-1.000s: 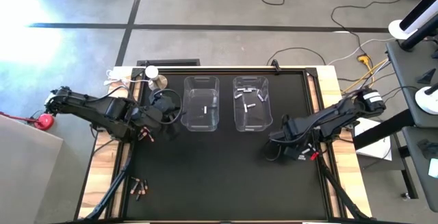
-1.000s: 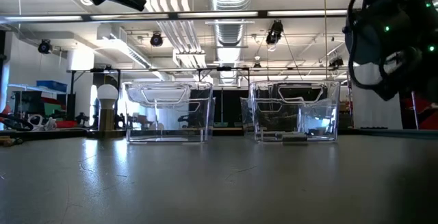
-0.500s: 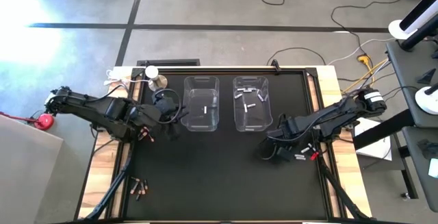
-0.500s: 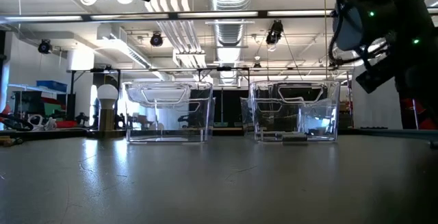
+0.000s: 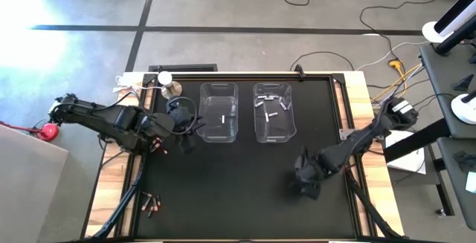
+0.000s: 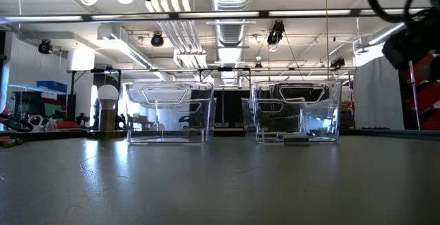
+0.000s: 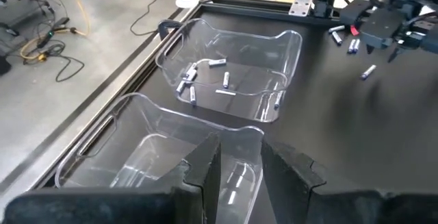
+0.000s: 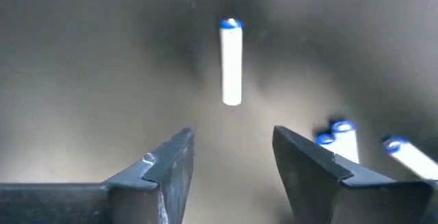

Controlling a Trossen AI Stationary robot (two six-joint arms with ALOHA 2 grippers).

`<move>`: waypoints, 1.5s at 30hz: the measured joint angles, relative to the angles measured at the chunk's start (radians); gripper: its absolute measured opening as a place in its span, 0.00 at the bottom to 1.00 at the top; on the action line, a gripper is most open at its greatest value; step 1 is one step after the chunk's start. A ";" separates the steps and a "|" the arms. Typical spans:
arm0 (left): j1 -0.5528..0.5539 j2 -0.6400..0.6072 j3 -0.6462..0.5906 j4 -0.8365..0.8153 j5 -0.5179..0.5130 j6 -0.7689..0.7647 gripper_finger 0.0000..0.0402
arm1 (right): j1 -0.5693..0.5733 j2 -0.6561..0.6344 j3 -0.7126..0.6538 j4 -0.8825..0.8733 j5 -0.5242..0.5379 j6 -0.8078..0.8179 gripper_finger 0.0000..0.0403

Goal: Sort batteries
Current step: Put the white battery into the right transparent bin

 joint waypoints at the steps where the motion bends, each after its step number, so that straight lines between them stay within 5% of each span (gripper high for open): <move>1: 0.000 0.000 0.000 0.000 0.000 0.010 0.22 | 0.022 0.015 0.000 0.019 0.005 0.022 0.47; 7: 0.000 0.000 0.000 -0.007 0.002 0.050 0.22 | 0.130 0.124 0.038 0.170 0.045 0.071 0.46; 18: -0.002 0.000 0.000 -0.059 0.029 0.047 0.22 | 0.172 0.339 0.264 -0.044 0.113 0.090 0.42; 28: -0.006 0.001 -0.002 -0.095 0.030 0.047 0.22 | 0.181 0.358 0.402 -0.086 0.136 0.092 0.45; 37: -0.006 0.001 -0.002 -0.094 0.030 0.047 0.22 | 0.182 0.357 0.370 -0.072 0.173 0.110 0.42; 45: -0.007 0.001 -0.002 -0.094 0.030 0.047 0.22 | 0.181 0.363 0.292 0.186 0.193 0.121 0.33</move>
